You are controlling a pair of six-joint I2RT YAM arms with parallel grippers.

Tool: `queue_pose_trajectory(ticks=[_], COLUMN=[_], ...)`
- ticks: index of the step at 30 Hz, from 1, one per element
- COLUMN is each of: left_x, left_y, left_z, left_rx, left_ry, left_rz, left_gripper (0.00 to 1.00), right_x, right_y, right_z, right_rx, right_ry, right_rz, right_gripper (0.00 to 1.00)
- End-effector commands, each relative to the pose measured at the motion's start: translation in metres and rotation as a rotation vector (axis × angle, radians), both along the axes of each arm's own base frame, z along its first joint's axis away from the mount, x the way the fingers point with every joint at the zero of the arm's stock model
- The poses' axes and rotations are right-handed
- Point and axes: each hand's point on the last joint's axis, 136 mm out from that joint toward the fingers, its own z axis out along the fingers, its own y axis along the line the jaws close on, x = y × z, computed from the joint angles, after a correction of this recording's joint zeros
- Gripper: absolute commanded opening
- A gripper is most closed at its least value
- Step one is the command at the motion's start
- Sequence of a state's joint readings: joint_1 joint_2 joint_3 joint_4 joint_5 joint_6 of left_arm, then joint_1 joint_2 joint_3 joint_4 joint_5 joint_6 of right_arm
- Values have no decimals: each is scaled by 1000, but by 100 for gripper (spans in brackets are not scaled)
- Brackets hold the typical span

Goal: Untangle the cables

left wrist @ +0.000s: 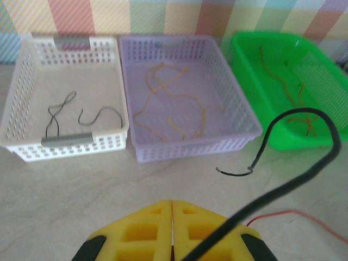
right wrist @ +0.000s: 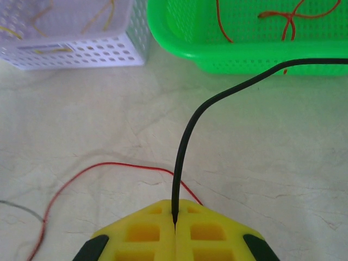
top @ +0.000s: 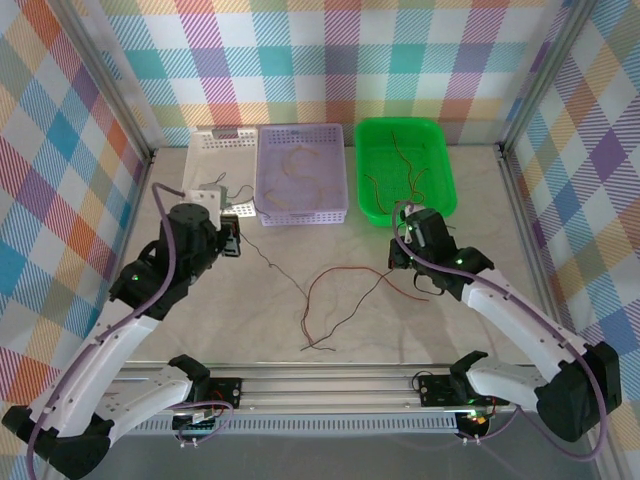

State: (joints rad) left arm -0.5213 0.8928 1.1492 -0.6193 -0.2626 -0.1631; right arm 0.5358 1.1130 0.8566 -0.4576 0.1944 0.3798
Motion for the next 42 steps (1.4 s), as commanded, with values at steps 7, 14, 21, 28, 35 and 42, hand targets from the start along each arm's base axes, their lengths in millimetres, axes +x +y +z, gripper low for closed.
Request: queue_pose_trajectory(ticks=[7, 14, 21, 28, 35, 42], left_x=[-10, 3, 18, 28, 46, 74], left_y=[14, 27, 30, 31, 24, 15], left_z=[109, 160, 218, 273, 309, 337], left_rx=[-51, 37, 90, 134, 156, 178], left_ry=[-191, -314, -442, -602, -720, -824], left_rz=[22, 98, 146, 185, 222, 281], left_gripper=[0, 0, 0, 0, 0, 0], right_x=[13, 12, 6, 1, 0, -7], right_y=[1, 2, 7, 17, 25, 26], right_z=[-23, -25, -24, -18, -6, -4], right_rx=[-4, 15, 55, 102, 125, 121], right_ry=[16, 23, 32, 49, 51, 68], right_rz=[-25, -25, -6, 33, 74, 108], right_gripper=[0, 0, 0, 0, 0, 0])
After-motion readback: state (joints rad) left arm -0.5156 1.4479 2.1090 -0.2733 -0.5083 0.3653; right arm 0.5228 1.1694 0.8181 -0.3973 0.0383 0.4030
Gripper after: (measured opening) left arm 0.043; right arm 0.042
